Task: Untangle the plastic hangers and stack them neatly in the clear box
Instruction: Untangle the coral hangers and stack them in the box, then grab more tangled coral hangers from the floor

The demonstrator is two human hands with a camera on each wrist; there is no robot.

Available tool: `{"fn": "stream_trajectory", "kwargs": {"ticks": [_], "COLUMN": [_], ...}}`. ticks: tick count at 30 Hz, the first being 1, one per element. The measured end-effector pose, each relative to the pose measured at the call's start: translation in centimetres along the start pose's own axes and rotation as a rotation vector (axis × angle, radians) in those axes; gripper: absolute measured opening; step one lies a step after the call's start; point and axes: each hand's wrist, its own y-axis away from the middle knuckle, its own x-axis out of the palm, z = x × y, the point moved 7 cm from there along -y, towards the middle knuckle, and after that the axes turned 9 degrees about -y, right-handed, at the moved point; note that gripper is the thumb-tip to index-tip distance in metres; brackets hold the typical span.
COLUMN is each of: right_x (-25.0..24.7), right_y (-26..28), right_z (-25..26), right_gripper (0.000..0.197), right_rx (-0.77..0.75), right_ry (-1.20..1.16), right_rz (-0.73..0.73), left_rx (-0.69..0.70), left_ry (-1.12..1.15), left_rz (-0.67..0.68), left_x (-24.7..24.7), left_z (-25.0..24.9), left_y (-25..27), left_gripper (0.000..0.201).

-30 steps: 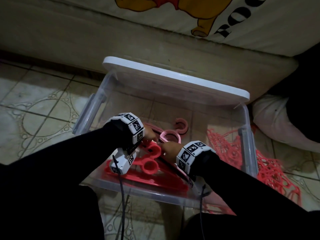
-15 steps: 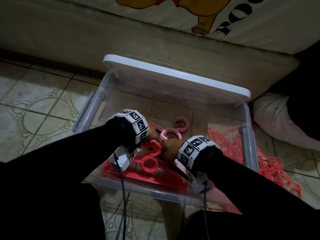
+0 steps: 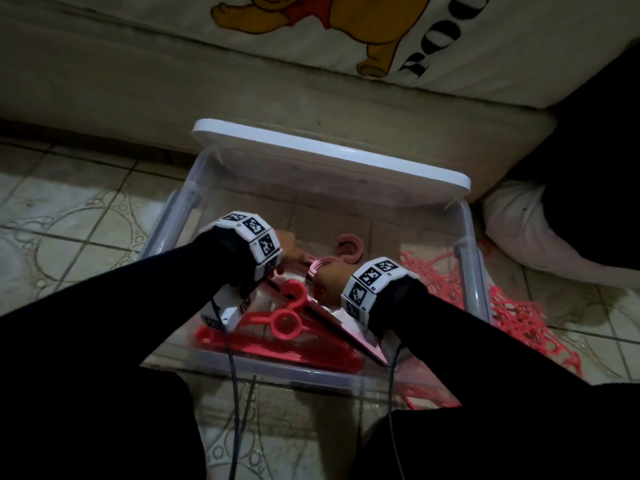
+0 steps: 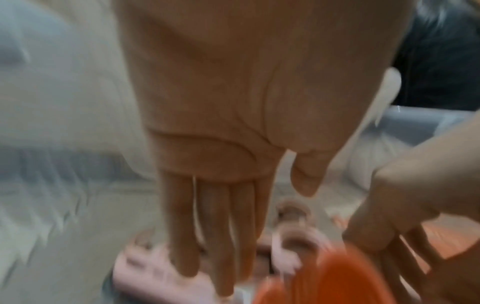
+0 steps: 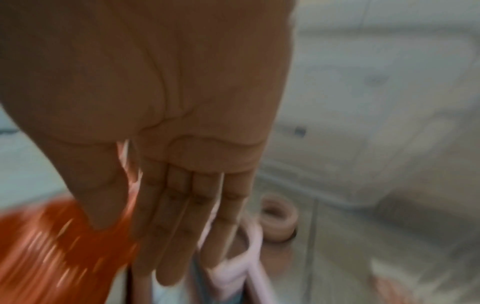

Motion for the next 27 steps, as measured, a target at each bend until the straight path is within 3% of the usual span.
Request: {"fn": "stream_trajectory", "kwargs": {"ticks": [8, 15, 18, 22, 27], "right_x": [-11.9, -17.6, -16.2, -10.7, 0.3], "right_y": [9.7, 25.2, 32.0, 39.3, 43.1], "right_z": [-2.2, -12.1, -17.3, -24.1, -30.5], "right_gripper": [0.024, 0.022, 0.022, 0.037, 0.055], "right_rx": [-0.02, 0.179, 0.302, 0.521, 0.786], "right_ry": [-0.258, -0.516, -0.6, -0.735, -0.901], "right_rz": [-0.352, -0.731, -0.866, -1.009, -1.01], "left_rx": [0.238, 0.48, 0.549, 0.611, 0.583], "left_ry": [0.167, 0.198, 0.113, -0.059, -0.273], "left_rz": [-0.122, -0.265, -0.279, -0.267, -0.238], "left_x": [-8.6, -10.2, -7.2, -1.3, 6.0], "left_z": [-8.9, -23.5, -29.9, -36.6, -40.9], "left_y": [5.0, 10.4, 11.5, 11.7, 9.1], "left_gripper": [0.025, 0.022, 0.028, 0.045, 0.047]}}
